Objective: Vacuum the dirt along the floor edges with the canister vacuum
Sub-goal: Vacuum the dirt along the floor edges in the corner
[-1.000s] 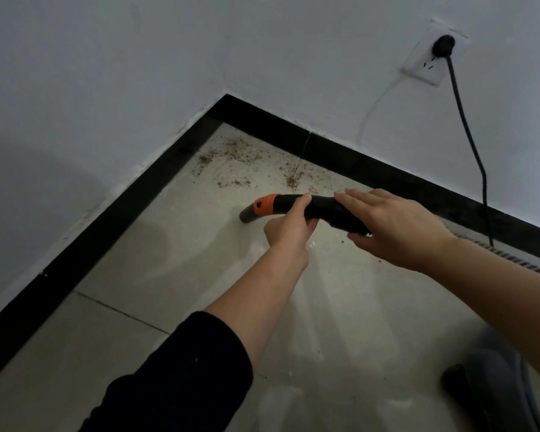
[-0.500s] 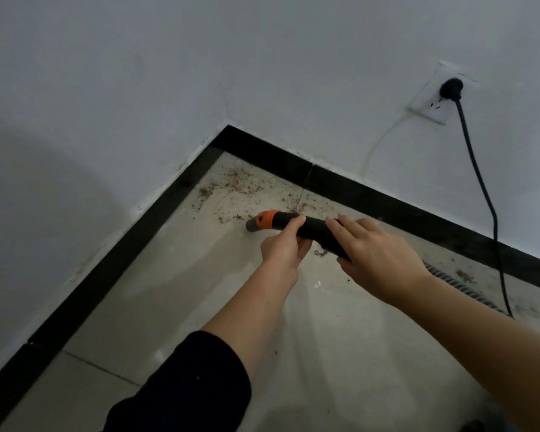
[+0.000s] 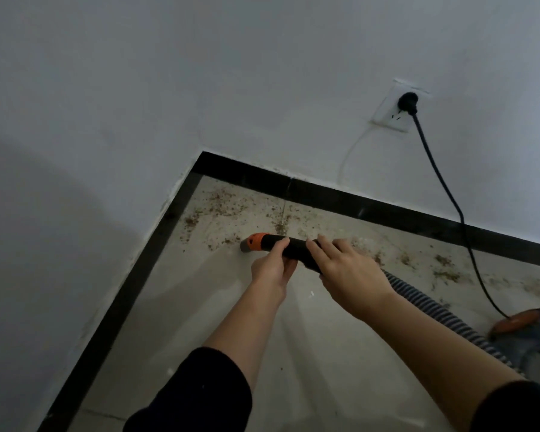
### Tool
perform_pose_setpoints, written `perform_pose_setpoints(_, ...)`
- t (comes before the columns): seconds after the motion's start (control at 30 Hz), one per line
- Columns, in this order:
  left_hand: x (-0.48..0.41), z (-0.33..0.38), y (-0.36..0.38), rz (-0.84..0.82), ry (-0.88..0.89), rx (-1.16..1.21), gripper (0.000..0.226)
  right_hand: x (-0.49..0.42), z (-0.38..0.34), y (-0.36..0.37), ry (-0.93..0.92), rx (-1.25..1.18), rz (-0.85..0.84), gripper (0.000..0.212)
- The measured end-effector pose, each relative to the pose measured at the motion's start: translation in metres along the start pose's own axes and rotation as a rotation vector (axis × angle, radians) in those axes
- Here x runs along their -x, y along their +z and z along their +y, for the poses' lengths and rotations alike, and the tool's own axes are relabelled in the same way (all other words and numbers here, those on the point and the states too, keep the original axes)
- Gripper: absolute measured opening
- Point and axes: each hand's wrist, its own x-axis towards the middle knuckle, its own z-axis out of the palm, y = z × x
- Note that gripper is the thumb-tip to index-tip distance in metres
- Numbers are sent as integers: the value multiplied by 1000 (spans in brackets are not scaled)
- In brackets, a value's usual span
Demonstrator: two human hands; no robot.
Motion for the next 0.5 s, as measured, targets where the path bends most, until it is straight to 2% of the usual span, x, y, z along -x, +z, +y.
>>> perform_pose_setpoints(0.5, 5, 26, 3, -52, -26, -110, 42, -5, -9, -32, 42, 15, -28, 71)
